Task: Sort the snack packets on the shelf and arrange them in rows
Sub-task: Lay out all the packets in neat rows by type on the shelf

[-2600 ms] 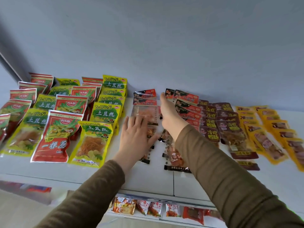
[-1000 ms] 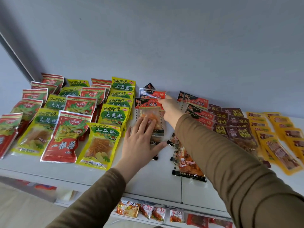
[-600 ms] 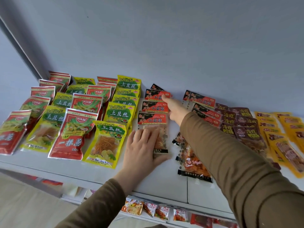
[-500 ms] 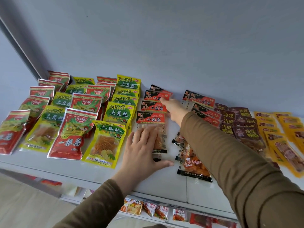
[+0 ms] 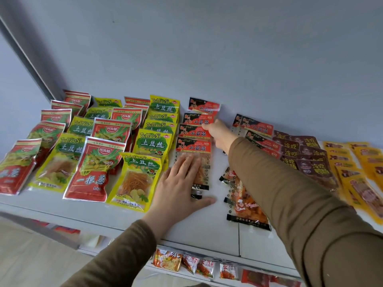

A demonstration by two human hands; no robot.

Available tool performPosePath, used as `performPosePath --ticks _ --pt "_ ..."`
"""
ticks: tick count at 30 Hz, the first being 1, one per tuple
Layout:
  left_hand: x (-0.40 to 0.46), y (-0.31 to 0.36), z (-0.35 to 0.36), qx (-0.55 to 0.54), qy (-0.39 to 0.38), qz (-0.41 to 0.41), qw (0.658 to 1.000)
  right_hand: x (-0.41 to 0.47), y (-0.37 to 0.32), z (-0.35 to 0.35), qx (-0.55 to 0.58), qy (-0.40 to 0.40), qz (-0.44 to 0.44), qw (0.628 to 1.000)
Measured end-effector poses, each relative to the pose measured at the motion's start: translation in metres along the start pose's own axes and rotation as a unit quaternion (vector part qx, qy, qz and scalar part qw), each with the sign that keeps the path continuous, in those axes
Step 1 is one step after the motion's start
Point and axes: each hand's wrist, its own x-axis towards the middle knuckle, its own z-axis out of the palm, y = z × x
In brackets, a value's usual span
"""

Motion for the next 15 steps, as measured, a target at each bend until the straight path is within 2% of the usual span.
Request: performPosePath --ticks 5,9,15 --pt "-0.002 -0.002 -0.001 0.006 0.002 0.006 1.000 0.002 -0.002 0.007 -0.037 0.027 -0.020 0.999" --pt "-0.004 -0.004 -0.006 0.040 -0.004 0.016 0.999 0.000 -0.003 0.011 -0.052 0.012 -0.013 0.998" --pt "-0.019 -0.004 -0.013 0.023 0.012 0.040 0.999 -0.015 -0.005 0.005 0.034 0.046 0.018 0.998"
